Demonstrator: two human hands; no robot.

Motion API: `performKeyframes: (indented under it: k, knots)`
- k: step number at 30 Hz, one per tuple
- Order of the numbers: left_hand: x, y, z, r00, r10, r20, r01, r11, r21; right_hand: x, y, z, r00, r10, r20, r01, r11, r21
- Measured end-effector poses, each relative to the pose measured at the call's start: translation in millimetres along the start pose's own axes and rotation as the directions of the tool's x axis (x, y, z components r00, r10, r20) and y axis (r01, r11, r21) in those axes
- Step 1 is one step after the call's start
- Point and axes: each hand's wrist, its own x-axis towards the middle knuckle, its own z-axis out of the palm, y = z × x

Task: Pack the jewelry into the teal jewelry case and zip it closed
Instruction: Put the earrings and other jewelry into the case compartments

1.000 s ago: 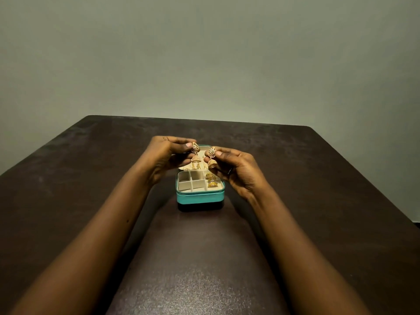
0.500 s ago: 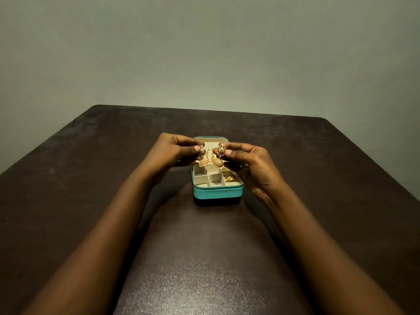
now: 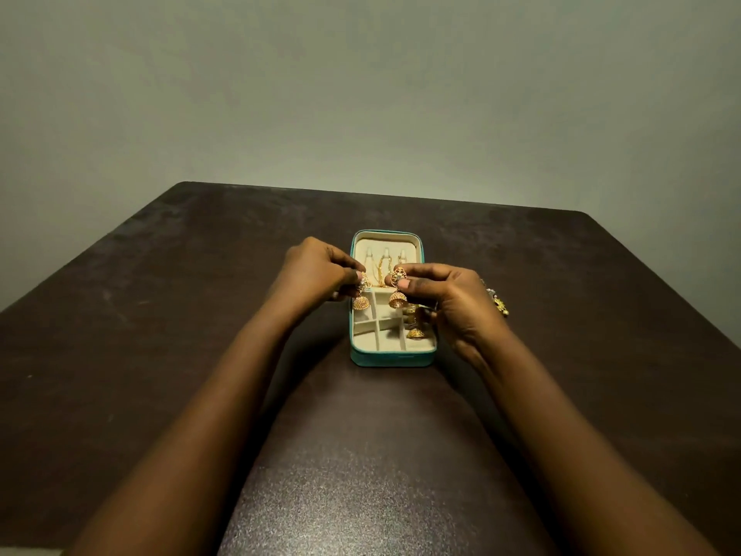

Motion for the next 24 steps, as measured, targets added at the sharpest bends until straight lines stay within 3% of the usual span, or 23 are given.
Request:
performKeyframes:
  k: [11, 16, 21, 24]
  knots:
    - [-0.5, -6.7, 15.1, 0.999, 0.037, -0.040, -0.022, 0.942, 0.334, -2.6, -3.1, 1.5, 0.997, 0.069, -0.025, -0.069, 0.997, 0.019]
    - [-0.9, -9.3, 20.3, 0.999, 0.015, -0.038, -0.001, 0.942, 0.336, -1.3, -2.9, 0.1, 0.997, 0.073, -0.027, -0.073, 0.997, 0.015]
    - [-5.9, -8.2, 26.4, 0.992, 0.083, -0.091, -0.043, 0.923, 0.381, 0.0, -1.7, -1.3, 0.997, 0.074, -0.025, -0.074, 0.997, 0.004]
    - [-4.6, -9.2, 22.0, 0.988, 0.081, -0.129, -0.035, 0.945, 0.327, -0.1, -1.4, -1.6, 0.997, 0.073, -0.029, -0.073, 0.997, -0.020]
